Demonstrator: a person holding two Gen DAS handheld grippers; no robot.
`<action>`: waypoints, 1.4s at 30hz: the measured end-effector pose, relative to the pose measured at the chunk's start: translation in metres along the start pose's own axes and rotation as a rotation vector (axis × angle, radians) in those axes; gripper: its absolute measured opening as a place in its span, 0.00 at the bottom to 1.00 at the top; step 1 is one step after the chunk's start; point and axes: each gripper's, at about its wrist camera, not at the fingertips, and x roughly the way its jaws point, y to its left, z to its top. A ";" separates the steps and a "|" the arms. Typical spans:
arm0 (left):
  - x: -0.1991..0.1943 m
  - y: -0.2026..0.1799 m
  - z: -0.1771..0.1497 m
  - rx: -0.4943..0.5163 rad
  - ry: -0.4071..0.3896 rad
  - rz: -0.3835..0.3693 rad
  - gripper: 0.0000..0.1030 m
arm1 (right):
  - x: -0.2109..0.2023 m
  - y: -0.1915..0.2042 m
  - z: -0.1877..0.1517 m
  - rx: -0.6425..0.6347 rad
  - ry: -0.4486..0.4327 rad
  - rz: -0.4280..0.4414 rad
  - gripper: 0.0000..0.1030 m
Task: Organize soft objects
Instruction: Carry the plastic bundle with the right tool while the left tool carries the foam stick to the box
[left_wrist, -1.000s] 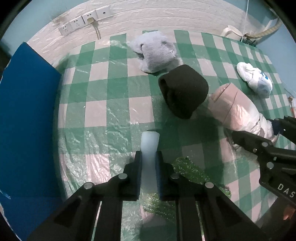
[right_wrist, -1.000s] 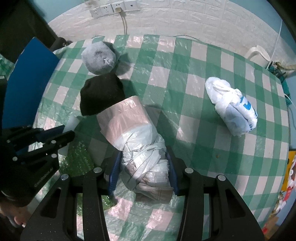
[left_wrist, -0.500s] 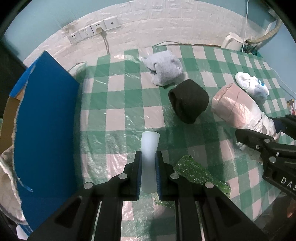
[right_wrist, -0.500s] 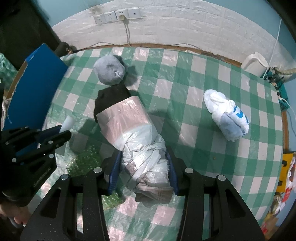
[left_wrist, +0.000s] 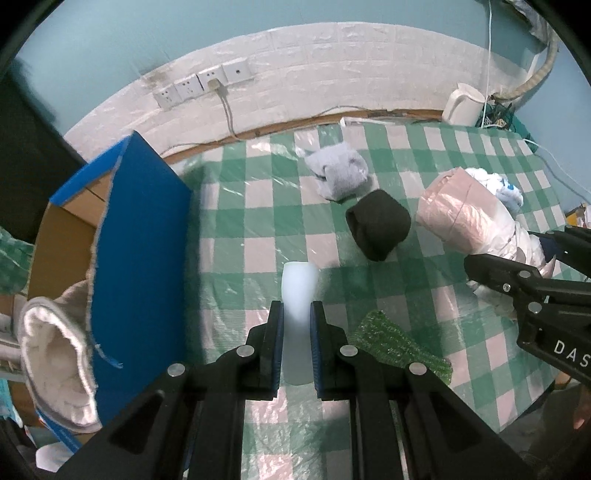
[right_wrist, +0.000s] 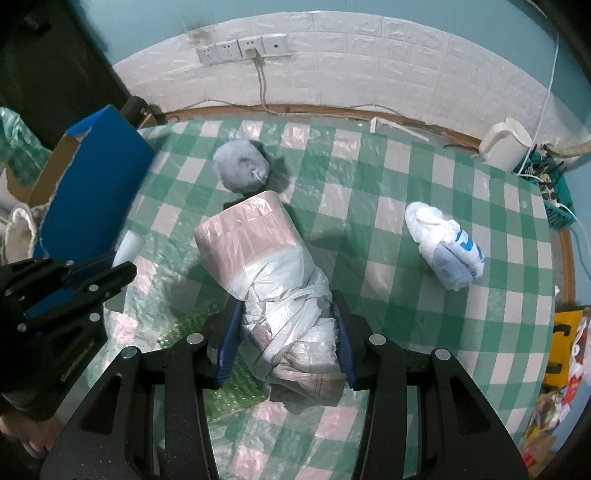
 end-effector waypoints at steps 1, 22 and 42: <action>-0.003 0.001 -0.001 -0.002 -0.007 0.002 0.13 | -0.003 0.001 0.000 -0.002 -0.005 0.001 0.43; -0.048 0.044 0.001 -0.073 -0.097 0.018 0.13 | -0.048 0.049 0.020 -0.061 -0.109 0.052 0.43; -0.090 0.123 -0.019 -0.200 -0.186 0.050 0.13 | -0.053 0.134 0.048 -0.180 -0.136 0.114 0.43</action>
